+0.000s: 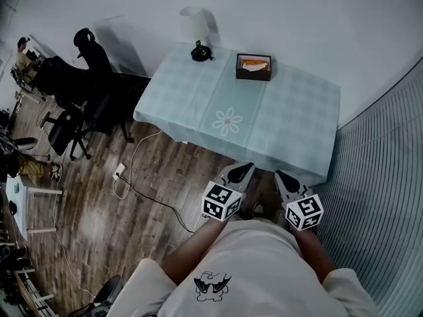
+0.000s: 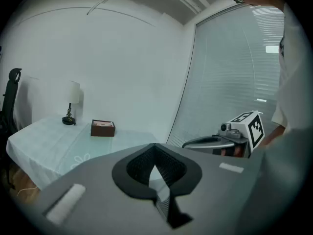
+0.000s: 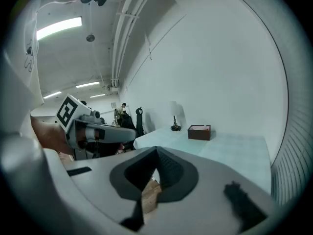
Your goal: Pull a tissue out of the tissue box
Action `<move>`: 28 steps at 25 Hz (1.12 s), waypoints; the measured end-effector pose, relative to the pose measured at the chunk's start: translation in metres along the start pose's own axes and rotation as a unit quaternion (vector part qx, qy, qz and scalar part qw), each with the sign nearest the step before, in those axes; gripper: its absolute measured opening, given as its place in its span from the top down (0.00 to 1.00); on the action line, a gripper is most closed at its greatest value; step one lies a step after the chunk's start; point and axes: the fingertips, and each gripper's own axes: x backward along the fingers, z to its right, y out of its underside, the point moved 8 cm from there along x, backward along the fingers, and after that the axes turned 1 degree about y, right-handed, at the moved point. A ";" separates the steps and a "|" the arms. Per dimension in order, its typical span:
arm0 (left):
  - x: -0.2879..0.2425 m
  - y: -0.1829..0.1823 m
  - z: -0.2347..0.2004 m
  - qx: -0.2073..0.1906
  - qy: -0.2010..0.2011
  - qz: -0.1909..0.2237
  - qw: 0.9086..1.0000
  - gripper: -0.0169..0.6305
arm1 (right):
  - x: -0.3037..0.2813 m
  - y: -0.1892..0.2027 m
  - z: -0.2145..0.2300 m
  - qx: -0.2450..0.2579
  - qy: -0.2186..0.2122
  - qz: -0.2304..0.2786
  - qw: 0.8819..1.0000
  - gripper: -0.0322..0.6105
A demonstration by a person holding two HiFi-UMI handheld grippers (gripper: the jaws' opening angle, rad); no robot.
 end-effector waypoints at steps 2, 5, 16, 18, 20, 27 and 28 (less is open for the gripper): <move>0.002 0.001 0.002 0.003 -0.003 0.003 1.000 0.96 | 0.001 -0.001 -0.001 0.001 0.001 0.001 1.000 0.93; 0.004 0.001 0.003 0.007 -0.006 0.006 1.000 0.96 | 0.001 -0.001 -0.001 0.001 0.002 0.001 1.000 0.93; 0.008 0.002 -0.003 0.013 0.000 0.001 1.000 0.96 | -0.005 -0.003 -0.007 0.008 0.001 -0.008 1.000 0.93; 0.011 0.003 -0.008 0.016 -0.001 0.002 1.000 0.96 | -0.009 -0.004 -0.009 0.010 0.000 -0.010 1.000 0.93; 0.014 0.003 -0.013 0.017 -0.001 0.003 1.000 0.96 | -0.015 -0.004 -0.013 0.012 0.000 -0.012 1.000 0.93; 0.031 0.013 -0.038 0.024 0.012 0.004 1.000 0.96 | -0.041 0.004 -0.031 -0.030 -0.024 -0.024 0.999 0.93; 0.035 0.018 -0.043 0.028 0.012 0.001 1.000 0.96 | -0.043 0.006 -0.033 -0.034 -0.021 -0.028 0.999 0.93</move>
